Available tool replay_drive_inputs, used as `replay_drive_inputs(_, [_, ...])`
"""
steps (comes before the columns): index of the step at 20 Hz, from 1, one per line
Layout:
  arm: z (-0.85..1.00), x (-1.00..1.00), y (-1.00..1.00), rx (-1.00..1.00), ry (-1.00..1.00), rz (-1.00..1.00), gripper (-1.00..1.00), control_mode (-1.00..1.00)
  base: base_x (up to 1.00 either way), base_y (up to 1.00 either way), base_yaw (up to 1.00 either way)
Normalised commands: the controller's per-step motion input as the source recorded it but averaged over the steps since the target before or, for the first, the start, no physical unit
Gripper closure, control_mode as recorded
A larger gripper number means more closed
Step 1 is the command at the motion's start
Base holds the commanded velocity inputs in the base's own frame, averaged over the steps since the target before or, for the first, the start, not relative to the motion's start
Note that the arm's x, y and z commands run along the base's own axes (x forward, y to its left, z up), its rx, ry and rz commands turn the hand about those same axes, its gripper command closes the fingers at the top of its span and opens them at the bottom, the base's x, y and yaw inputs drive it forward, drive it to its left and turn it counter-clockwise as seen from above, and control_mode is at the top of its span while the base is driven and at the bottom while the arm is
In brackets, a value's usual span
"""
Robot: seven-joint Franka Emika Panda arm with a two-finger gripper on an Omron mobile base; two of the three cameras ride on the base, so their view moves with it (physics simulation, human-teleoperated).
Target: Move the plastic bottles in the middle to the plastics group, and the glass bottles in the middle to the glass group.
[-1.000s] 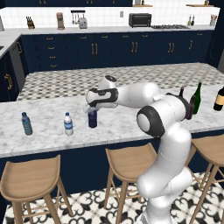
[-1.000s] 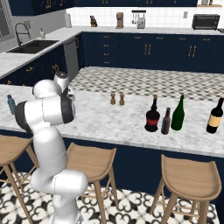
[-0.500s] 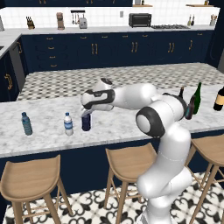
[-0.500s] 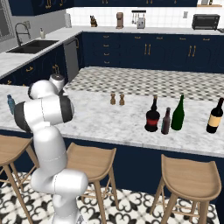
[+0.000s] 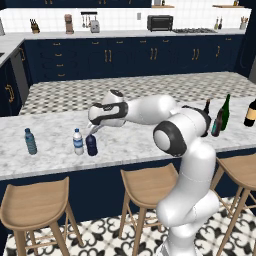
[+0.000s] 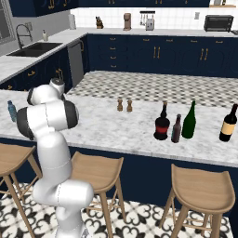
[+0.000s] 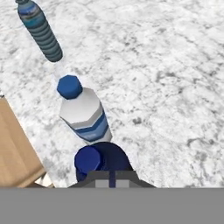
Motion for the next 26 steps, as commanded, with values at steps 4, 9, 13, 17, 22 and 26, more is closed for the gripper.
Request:
replay_drive_inputs(4, [-0.09, 0.0, 0.03, 0.0, 0.0, 0.05, 1.0, -1.0, 0.0, 0.0, 0.0])
replay_drive_inputs(9, [0.0, 0.0, 0.0, 0.0, -0.01, 0.01, 1.0, -1.0, 0.0, 0.0, 0.0])
replay_drive_inputs(13, [0.0, 0.0, -0.05, 0.0, -0.01, 0.0, 1.0, -1.0, 0.0, 0.0, 0.0])
replay_drive_inputs(17, [0.0, 0.0, -0.19, 0.0, 0.0, 0.0, 1.0, -1.0, 0.0, 0.0, 0.0])
replay_drive_inputs(22, [0.03, 0.01, -0.15, 0.0, 0.0, 0.0, 1.0, -1.0, 0.0, 0.0, 0.0])
replay_drive_inputs(26, [0.0, 0.04, -0.03, 0.0, 0.0, 0.0, 1.0, -1.0, 0.0, 0.0, 0.0])
